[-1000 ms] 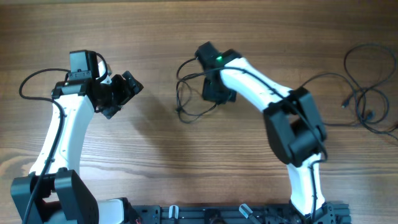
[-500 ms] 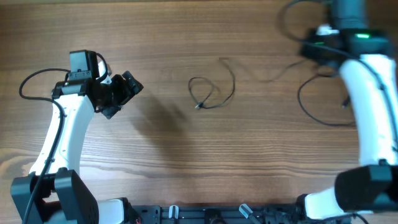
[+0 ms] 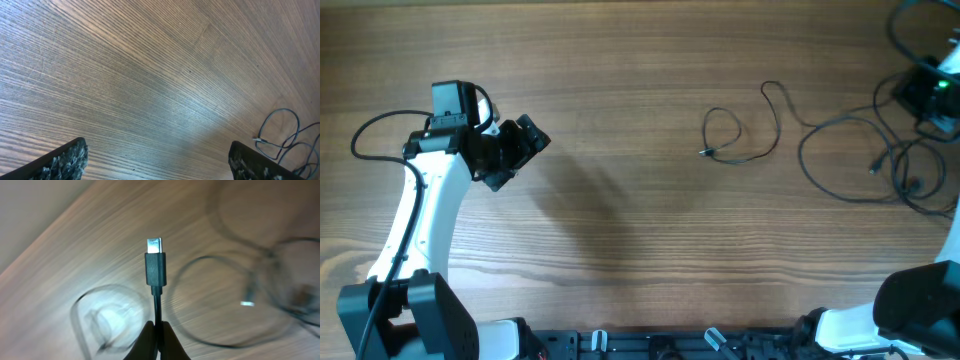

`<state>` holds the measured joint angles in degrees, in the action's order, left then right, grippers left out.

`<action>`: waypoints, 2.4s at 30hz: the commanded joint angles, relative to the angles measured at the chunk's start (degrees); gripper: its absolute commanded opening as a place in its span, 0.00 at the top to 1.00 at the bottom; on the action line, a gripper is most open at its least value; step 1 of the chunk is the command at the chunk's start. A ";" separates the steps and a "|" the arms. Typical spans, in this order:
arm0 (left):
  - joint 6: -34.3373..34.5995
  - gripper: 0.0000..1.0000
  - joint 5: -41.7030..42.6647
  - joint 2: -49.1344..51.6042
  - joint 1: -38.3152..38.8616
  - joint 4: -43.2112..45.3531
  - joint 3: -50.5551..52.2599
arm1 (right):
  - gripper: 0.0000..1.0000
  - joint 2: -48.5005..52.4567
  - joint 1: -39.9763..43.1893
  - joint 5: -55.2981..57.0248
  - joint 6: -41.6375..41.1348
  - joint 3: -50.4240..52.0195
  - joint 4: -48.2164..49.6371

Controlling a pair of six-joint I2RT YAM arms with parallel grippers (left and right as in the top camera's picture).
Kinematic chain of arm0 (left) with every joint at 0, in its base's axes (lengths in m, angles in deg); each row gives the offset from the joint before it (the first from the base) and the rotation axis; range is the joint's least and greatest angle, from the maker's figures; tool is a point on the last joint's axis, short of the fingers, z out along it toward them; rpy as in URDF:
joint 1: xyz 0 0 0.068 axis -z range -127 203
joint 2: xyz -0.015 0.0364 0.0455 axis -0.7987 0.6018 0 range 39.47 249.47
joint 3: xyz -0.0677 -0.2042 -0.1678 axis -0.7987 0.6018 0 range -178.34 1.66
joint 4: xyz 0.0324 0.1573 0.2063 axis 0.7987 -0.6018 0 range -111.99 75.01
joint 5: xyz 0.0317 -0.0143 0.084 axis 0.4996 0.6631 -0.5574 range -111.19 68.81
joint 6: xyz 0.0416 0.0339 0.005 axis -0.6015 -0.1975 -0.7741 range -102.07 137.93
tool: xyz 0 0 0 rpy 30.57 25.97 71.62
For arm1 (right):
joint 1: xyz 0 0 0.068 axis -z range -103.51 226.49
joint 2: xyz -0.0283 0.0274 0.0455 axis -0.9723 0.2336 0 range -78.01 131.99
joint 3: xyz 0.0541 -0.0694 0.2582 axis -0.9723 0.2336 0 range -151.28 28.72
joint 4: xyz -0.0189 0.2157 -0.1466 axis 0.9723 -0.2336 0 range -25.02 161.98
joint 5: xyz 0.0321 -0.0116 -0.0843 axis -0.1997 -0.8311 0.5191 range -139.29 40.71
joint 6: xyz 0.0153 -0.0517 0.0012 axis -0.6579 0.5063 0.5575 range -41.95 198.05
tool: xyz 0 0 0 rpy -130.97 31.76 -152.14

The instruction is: Untangle cables

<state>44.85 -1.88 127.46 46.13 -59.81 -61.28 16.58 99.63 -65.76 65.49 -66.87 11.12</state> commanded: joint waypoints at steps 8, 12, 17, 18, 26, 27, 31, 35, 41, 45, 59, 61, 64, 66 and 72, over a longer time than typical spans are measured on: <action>0.52 0.08 -0.52 0.31 -0.11 -1.09 0.02 | 0.96 1.18 -20.59 -3.37 9.11 -0.28 -3.48; 0.52 0.08 -0.52 0.31 -0.11 -1.11 0.02 | 0.95 5.01 -27.61 1.40 7.21 -0.28 -3.78; 0.52 0.08 -0.52 0.31 -0.11 -1.33 0.02 | 0.96 12.74 -32.35 9.66 3.13 -0.28 -3.52; 0.52 0.08 -0.52 0.31 -0.11 -1.33 0.02 | 0.96 14.34 -32.57 9.64 3.10 -0.28 -3.54; 0.52 0.08 -0.52 0.31 -0.11 -1.38 0.02 | 0.96 25.14 -32.44 14.01 -0.09 -0.28 -2.60; 0.52 0.08 -0.50 0.31 -0.11 -1.38 0.02 | 0.95 26.23 -32.44 14.91 -0.35 -0.28 -2.19; 0.52 0.08 -0.52 0.31 -0.11 -1.55 0.02 | 0.94 27.91 -32.44 18.45 -3.08 -0.28 -1.05; 0.52 0.08 -0.52 0.31 -0.11 -1.77 0.02 | 0.80 28.02 -32.44 18.56 -3.10 -0.28 -0.09; 0.55 0.08 -0.52 0.31 -0.11 -1.77 0.02 | 0.59 28.11 -32.44 16.61 -4.15 -0.28 -1.38; 0.55 0.08 -0.52 0.31 -0.11 -1.77 0.02 | 0.56 28.11 -32.46 15.98 -4.20 -0.28 -1.60; 0.55 0.08 -0.52 0.31 -0.11 -1.99 0.02 | 0.54 28.13 -32.46 16.02 -10.97 8.13 5.84; 0.55 0.08 -0.52 0.31 -0.11 -1.99 0.02 | 0.54 28.13 -32.46 16.00 -13.09 9.94 7.78; 0.55 0.08 -0.52 0.31 -0.11 -1.99 0.02 | 0.55 28.13 -32.46 15.96 -14.91 11.30 9.33; 0.55 0.08 -0.52 0.31 -0.11 -1.99 0.02 | 0.63 28.13 -32.46 15.19 -15.02 11.41 9.70; 0.55 0.08 -0.50 0.31 -0.11 -1.99 0.02 | 0.95 28.13 -32.46 10.10 -14.78 11.41 9.64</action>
<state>44.85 -1.88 127.46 46.13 -61.73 -61.28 43.68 67.34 -50.13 51.18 -56.77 20.28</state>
